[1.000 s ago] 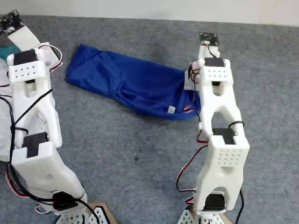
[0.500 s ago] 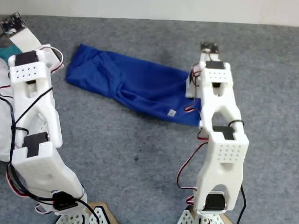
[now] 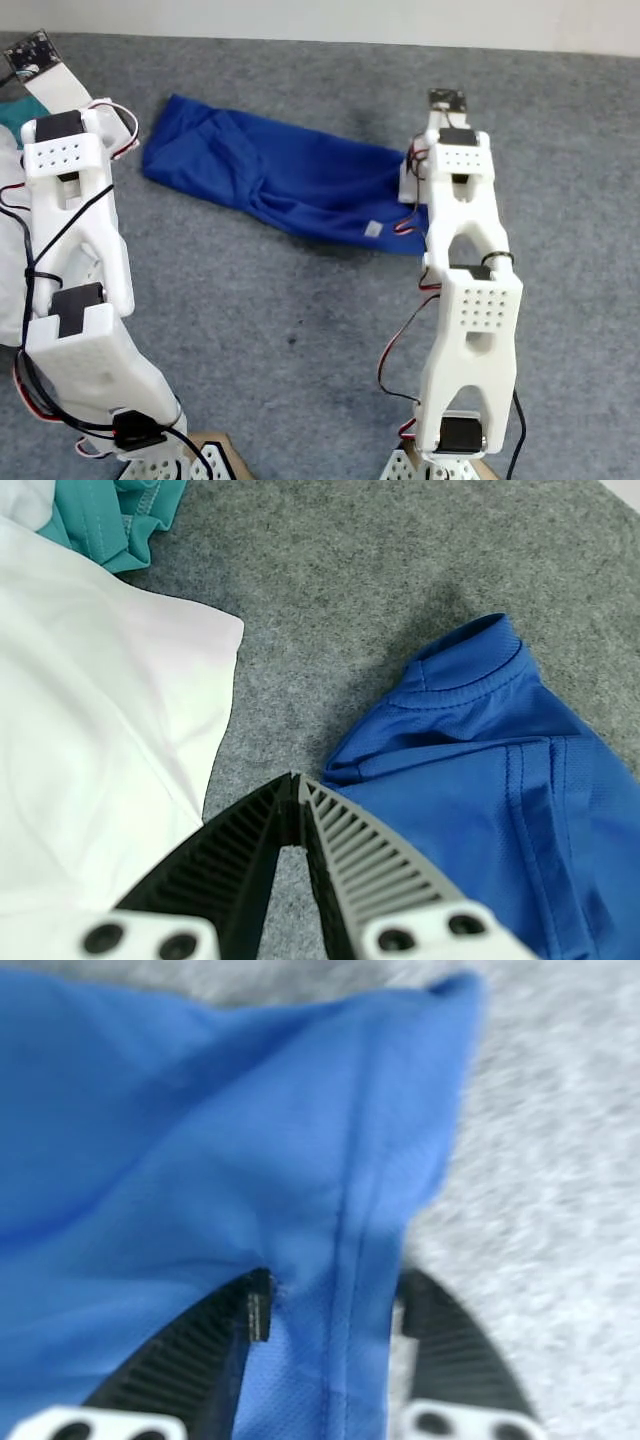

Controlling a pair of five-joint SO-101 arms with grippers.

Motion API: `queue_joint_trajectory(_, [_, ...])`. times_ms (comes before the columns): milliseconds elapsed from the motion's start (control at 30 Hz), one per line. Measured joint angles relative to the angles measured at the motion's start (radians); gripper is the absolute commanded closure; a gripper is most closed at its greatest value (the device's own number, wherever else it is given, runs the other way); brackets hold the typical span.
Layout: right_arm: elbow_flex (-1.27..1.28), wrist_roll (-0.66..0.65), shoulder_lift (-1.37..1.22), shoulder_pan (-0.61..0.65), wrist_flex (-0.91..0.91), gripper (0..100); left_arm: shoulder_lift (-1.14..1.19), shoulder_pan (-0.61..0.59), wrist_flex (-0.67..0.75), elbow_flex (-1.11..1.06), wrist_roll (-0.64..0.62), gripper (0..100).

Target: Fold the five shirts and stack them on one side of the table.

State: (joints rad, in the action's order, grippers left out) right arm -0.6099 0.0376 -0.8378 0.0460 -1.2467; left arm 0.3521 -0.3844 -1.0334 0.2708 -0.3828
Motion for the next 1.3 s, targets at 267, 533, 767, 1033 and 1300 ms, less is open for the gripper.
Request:
queue_joint_trajectory(267, [-0.101,-0.021,-0.025,-0.002,-0.083,99.3,-0.002,0.000,0.000,-0.011,0.000,99])
queue_joint_trajectory(533, [-0.379,-0.021,-0.029,0.061,-0.269,99.3,-0.002,0.000,0.000,-0.011,0.000,99])
queue_joint_trajectory(767, [-0.618,-0.021,-0.029,0.170,-0.385,99.3,-0.002,-0.017,0.000,-0.011,0.002,99])
queue_joint_trajectory(1033, [-0.750,-0.021,-0.029,0.313,-0.393,99.3,-0.002,-0.077,0.000,-0.011,0.000,99])
queue_joint_trajectory(1300, [-0.781,-0.043,-0.029,0.413,-0.230,99.3,-0.002,-0.110,0.000,-0.011,0.000,99])
